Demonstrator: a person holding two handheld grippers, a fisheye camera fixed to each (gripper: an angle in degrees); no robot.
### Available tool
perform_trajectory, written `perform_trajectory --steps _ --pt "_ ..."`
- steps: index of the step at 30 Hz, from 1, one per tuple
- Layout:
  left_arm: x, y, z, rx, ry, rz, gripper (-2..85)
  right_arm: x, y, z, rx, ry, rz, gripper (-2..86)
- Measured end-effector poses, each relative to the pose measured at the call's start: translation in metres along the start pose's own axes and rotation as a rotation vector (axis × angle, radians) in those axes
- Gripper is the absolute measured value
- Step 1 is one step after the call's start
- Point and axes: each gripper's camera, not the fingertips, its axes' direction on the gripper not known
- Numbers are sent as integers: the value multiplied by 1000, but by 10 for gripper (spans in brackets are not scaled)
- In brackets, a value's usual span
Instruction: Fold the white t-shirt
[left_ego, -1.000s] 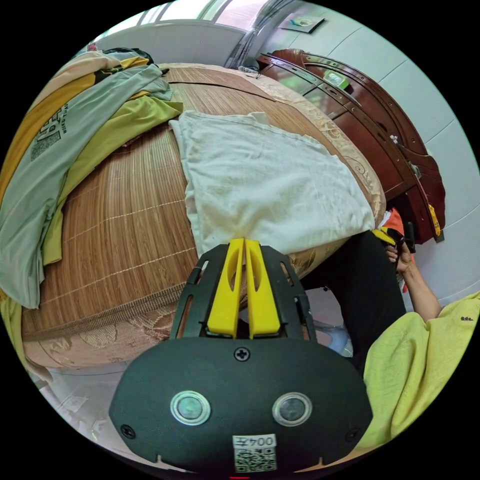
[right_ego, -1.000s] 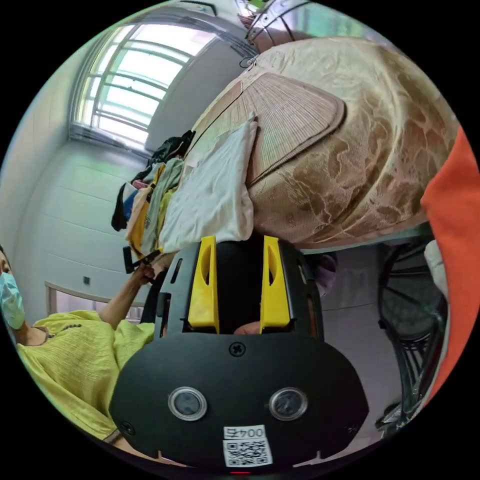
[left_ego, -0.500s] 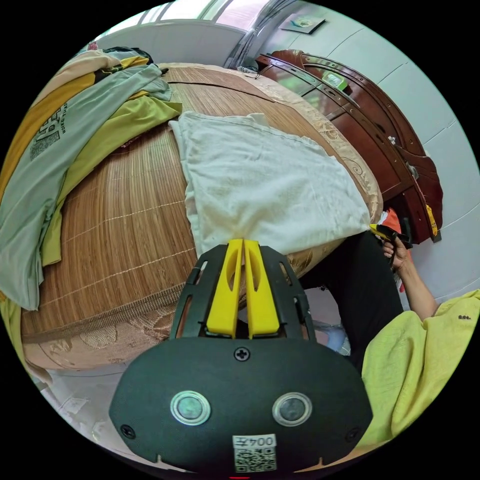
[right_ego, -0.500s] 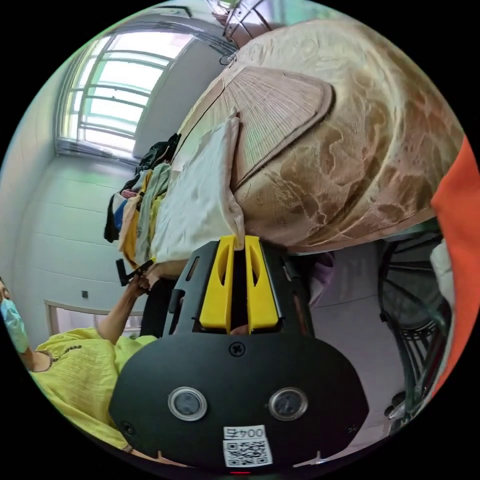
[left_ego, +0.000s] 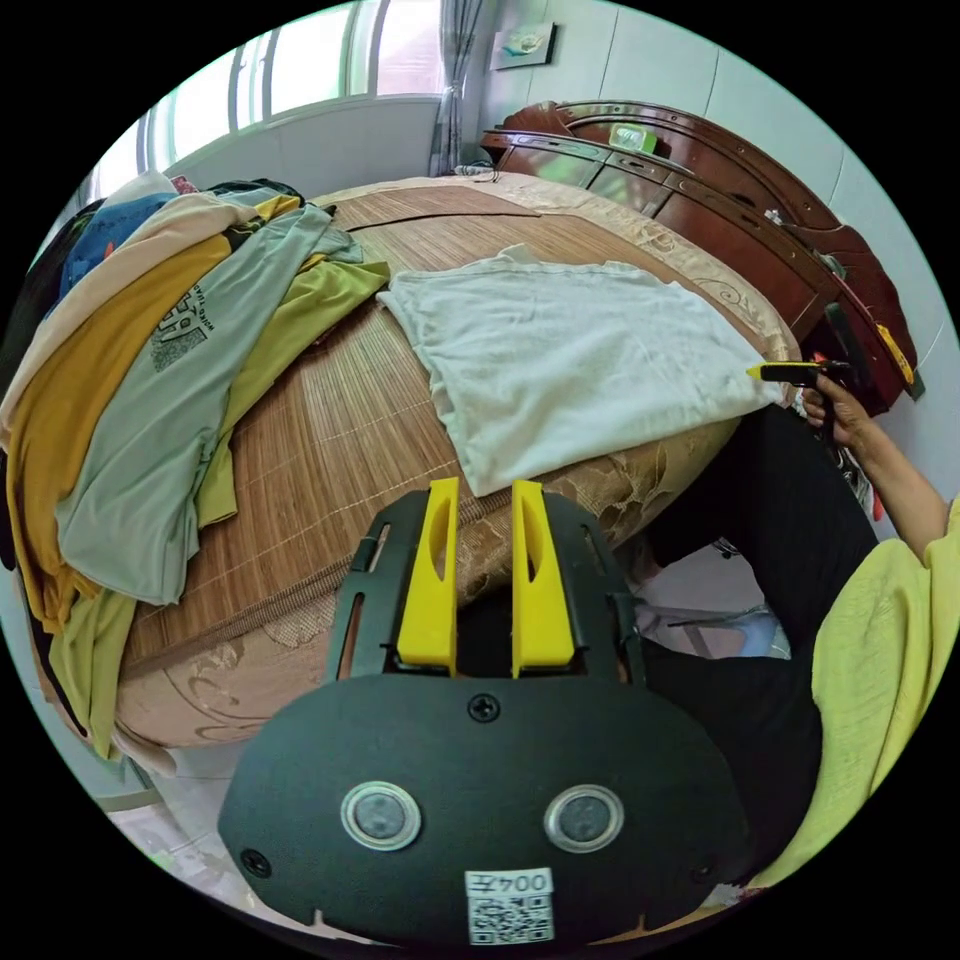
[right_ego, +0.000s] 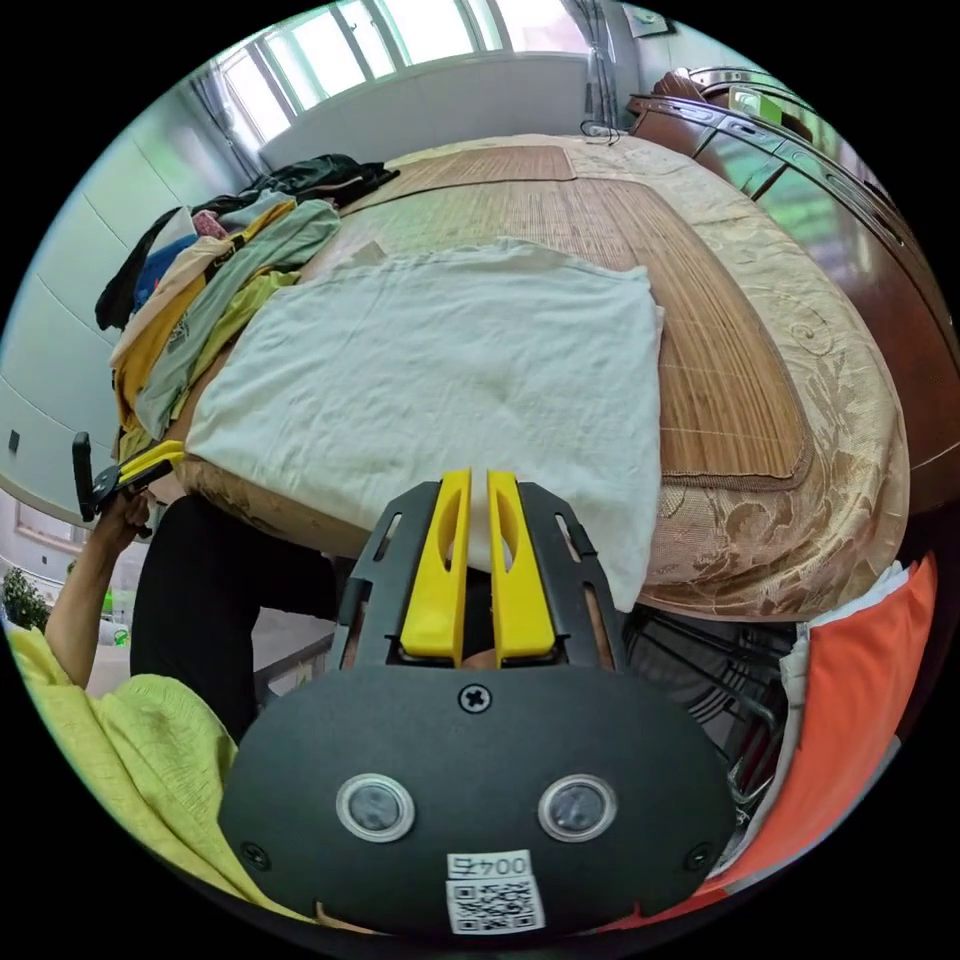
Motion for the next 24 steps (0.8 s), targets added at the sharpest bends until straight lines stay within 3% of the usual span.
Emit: perform_trajectory --steps 16,20,24 --pt "37 65 111 15 66 38 31 8 -19 3 -26 13 14 18" --pt "44 82 135 13 123 -34 32 17 -23 -1 -30 4 14 21" --pt "68 100 136 -6 66 -39 37 36 -30 -11 -42 -49 26 31"
